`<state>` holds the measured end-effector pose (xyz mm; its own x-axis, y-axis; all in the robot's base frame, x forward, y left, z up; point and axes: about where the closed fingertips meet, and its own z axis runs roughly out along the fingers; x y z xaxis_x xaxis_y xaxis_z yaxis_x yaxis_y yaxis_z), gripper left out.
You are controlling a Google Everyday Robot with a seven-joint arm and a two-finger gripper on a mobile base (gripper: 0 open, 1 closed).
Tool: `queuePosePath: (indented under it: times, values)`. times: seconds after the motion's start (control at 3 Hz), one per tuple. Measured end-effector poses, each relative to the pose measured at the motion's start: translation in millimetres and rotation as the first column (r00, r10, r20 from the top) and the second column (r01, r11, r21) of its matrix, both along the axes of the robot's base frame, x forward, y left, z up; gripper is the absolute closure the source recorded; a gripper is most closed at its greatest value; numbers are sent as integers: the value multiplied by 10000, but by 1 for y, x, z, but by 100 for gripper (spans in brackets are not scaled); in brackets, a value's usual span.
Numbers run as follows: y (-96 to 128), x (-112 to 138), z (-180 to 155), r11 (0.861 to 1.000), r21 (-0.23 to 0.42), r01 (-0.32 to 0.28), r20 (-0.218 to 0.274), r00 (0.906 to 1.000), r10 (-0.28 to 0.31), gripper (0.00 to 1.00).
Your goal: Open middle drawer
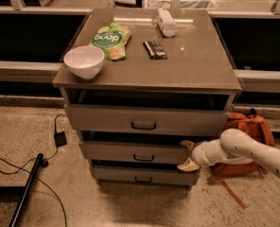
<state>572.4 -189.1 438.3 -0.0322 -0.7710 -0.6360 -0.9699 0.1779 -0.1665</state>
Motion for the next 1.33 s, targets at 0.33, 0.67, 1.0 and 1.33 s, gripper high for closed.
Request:
queuePosePath:
  times: [0.33, 0.67, 1.0, 1.33]
  values:
    - [0, 0, 0, 10000, 0, 0, 0, 10000, 0, 75]
    - [0, 0, 0, 10000, 0, 0, 0, 10000, 0, 76]
    - [0, 0, 0, 10000, 1, -1, -1, 10000, 1, 58]
    - [0, 0, 0, 10000, 1, -1, -1, 10000, 1, 35]
